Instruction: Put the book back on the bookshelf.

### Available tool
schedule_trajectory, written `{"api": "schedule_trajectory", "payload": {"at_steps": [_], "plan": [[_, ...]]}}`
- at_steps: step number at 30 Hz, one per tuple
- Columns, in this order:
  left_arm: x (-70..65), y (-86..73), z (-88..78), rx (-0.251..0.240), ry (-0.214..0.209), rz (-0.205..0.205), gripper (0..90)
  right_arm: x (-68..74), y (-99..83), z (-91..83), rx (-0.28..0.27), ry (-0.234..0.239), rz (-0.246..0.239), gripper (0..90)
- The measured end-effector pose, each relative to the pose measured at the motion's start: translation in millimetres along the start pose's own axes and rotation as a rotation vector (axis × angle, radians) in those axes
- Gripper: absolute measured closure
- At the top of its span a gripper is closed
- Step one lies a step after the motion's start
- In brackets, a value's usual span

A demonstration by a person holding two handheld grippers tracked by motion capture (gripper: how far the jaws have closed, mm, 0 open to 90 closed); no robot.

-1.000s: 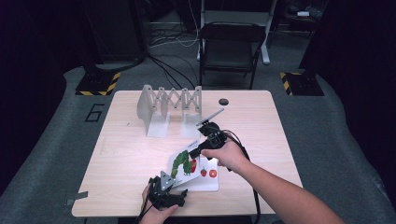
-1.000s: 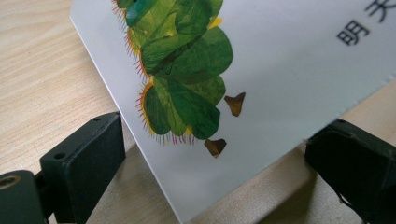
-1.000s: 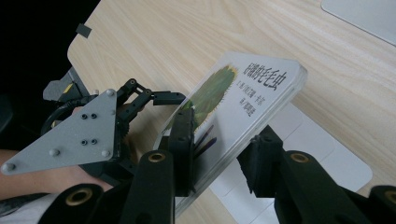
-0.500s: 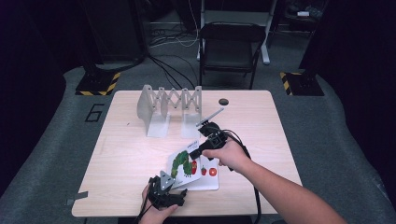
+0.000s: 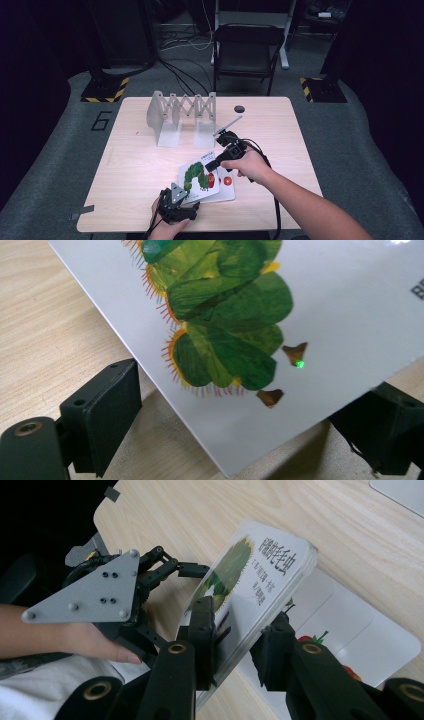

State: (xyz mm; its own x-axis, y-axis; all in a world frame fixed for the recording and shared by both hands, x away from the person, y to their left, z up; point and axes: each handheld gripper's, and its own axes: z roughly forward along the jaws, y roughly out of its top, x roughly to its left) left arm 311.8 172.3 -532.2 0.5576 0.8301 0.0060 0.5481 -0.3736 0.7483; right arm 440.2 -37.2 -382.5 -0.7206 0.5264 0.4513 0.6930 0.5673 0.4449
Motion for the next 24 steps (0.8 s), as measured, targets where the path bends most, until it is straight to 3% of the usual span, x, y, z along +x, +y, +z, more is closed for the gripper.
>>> {"api": "schedule_trajectory", "payload": {"at_steps": [9, 13, 16, 24], "plan": [[2.2, 0.8, -1.1, -0.004, -0.016, -0.006, 15.6, -4.2, -4.4, -6.1, 0.021, 0.042, -0.037, 78.1], [3.2, 2.4, -0.7, 0.009, -0.022, 0.026, 16.4, -6.3, -6.6, -7.6, 0.023, 0.077, -0.048, 79.7], [3.7, 3.0, -0.2, 0.010, -0.035, 0.027, 16.4, -8.3, -7.9, -8.6, 0.020, 0.084, -0.044, 80.0], [15.6, 8.7, -5.4, 0.078, -0.127, 0.082, 20.1, -11.6, -10.2, -9.9, 0.010, 0.100, -0.020, 80.5]]}}
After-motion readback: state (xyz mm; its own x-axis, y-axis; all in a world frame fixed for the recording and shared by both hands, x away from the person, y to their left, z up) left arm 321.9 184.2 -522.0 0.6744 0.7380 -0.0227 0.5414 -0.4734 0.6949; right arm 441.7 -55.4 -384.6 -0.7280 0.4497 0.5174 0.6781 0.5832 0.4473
